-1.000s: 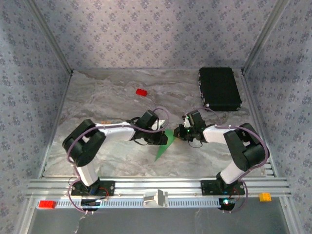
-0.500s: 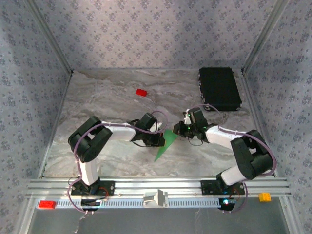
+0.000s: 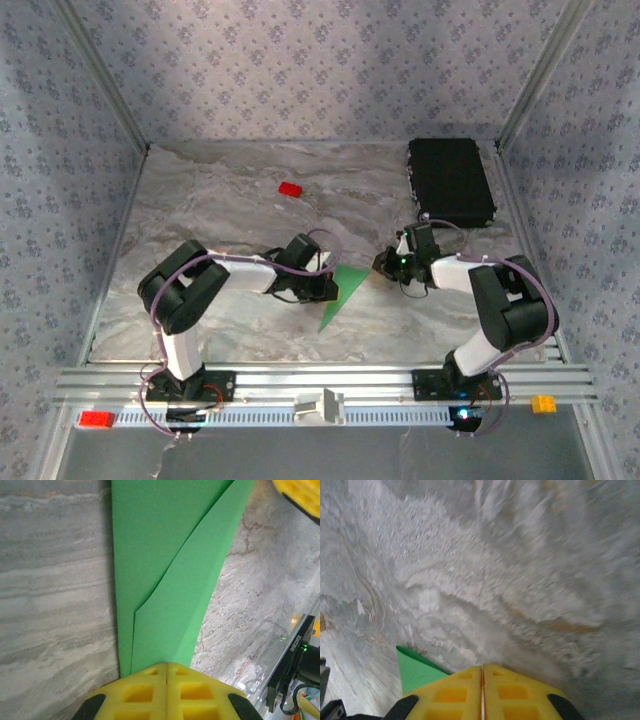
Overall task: Fold a paper plane with a square sheet of paper (pick it up from the middle)
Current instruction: Fold the wing for the fifth time at the center of the table.
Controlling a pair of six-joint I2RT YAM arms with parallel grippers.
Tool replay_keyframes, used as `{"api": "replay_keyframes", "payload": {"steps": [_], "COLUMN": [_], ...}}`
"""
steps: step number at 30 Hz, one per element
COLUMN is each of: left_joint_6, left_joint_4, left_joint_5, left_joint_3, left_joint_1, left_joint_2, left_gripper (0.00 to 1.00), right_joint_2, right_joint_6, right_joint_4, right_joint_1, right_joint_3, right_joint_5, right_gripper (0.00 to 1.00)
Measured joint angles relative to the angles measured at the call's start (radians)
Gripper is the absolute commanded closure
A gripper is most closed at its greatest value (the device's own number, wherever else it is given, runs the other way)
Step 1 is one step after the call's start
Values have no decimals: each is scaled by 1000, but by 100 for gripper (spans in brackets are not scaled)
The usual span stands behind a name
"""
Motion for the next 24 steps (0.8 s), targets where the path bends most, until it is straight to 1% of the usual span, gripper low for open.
{"api": "replay_keyframes", "payload": {"steps": [4, 9, 18, 24], "left_joint_6": [-38, -105, -211, -222], "left_joint_4": [28, 64, 153, 156], "left_joint_5": [-13, -42, -105, -125], "left_joint_3": [-18, -36, -61, -61], "left_joint_1": [-1, -5, -10, -11], "left_joint_2": [-8, -17, -19, -25], "left_gripper": [99, 99, 98, 92], "right_joint_2": [-77, -192, -261, -276], "right_joint_6": [0, 17, 54, 73], "right_joint_4": [-18, -19, -73, -92], "right_joint_1": [10, 50, 158, 175], "right_joint_3": [-6, -48, -86, -96], "right_joint_5": [2, 18, 65, 94], "right_gripper": [87, 85, 83, 83]}}
